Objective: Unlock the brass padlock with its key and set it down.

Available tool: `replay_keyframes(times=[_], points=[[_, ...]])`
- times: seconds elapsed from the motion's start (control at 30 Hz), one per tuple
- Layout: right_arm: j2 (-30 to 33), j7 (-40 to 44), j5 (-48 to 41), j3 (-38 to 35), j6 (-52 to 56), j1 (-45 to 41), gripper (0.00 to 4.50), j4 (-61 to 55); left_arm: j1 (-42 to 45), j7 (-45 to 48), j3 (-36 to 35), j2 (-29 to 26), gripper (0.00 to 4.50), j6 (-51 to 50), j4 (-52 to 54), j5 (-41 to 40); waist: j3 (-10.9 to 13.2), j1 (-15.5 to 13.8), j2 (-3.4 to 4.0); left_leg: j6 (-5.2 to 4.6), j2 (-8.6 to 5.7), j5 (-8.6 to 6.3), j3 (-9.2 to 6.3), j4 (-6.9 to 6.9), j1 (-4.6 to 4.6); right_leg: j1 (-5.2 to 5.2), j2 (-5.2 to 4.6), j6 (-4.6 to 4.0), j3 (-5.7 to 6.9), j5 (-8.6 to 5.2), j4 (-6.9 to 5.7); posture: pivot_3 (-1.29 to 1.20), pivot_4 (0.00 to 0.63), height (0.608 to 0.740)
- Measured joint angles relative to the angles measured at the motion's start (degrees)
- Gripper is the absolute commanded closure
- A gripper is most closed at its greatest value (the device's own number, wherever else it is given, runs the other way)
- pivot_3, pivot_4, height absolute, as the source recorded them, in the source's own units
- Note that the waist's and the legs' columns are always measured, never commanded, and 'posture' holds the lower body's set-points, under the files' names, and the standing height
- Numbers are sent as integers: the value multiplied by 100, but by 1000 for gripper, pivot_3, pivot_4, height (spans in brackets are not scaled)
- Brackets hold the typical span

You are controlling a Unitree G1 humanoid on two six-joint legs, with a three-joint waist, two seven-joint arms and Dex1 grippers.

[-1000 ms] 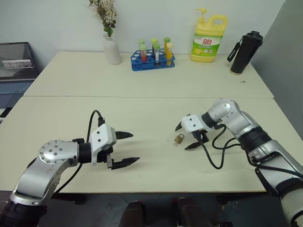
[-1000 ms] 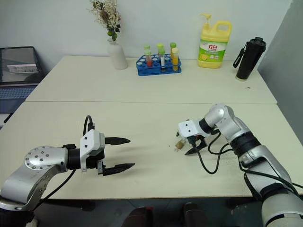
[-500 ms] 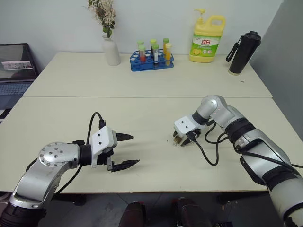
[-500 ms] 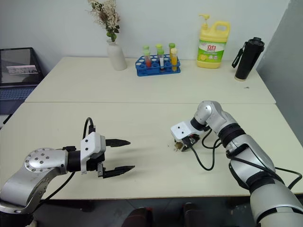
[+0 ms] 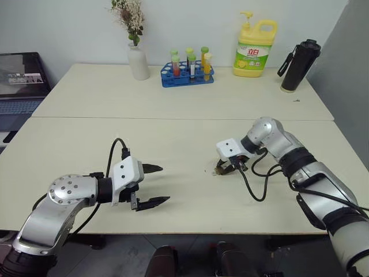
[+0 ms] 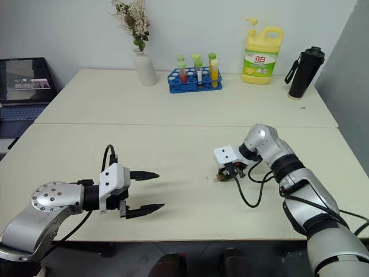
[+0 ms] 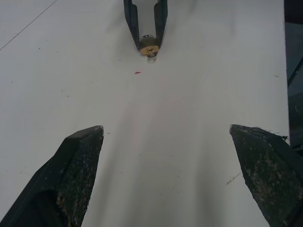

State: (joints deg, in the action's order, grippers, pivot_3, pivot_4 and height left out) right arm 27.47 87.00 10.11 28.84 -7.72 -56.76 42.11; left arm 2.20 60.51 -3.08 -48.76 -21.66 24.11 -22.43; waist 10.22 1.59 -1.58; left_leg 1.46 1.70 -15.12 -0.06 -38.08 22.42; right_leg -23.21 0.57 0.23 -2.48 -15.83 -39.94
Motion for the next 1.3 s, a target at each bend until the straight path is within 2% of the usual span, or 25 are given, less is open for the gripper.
replay_keyframes(times=[0.23,0.43,0.53,0.57,0.63,0.7,0.77,1.07,1.3], points=[[854,-413,-350,-735,2138,1587,3571,-2657,85,-2,80,46,0,86,-159,7,1,-4,1,-1,-1,-1,-11,3,17,-7,-3,0,10,-1,5,0,150,740],[773,-1813,-349,-1349,3584,2500,3571,-3971,220,-1,166,139,0,90,-201,8,1,23,1,0,1,0,-9,2,13,-8,10,14,4,-9,5,0,150,740],[754,-2157,-383,-1414,3953,2687,3571,-4300,297,11,237,149,0,90,-267,24,1,23,1,0,0,0,-6,0,12,-7,12,23,1,-14,5,0,150,740],[754,-2239,-411,-1414,4045,2714,2856,-4363,323,14,271,158,0,91,-288,29,1,23,1,0,0,0,-5,0,12,-7,12,26,0,-16,6,0,150,740],[726,-2522,-420,-1450,4209,2877,2274,-4520,447,37,353,192,0,98,-405,41,0,22,0,0,0,0,-6,0,14,-7,12,27,1,-16,6,0,150,740],[711,-2746,-468,-1502,4362,2976,1903,-4704,549,57,397,194,0,102,-492,79,0,22,0,0,0,0,-5,1,14,-7,12,29,0,-17,8,0,150,740],[722,-2819,-560,-1548,4506,3078,1280,-4874,603,109,410,195,0,117,-544,86,0,22,0,0,0,0,-4,2,14,-7,13,29,0,-17,10,0,150,740],[992,-2835,-1206,-1696,5031,3226,1280,-5354,671,176,510,245,0,85,-629,64,1,24,-1,0,1,0,-6,3,17,-8,13,31,1,-18,14,0,150,740],[682,-3051,-1284,-1404,4688,2929,1280,-4708,773,271,523,250,0,87,-655,69,2,31,-2,0,3,0,-4,3,19,-10,21,31,0,-19,17,0,150,740]])
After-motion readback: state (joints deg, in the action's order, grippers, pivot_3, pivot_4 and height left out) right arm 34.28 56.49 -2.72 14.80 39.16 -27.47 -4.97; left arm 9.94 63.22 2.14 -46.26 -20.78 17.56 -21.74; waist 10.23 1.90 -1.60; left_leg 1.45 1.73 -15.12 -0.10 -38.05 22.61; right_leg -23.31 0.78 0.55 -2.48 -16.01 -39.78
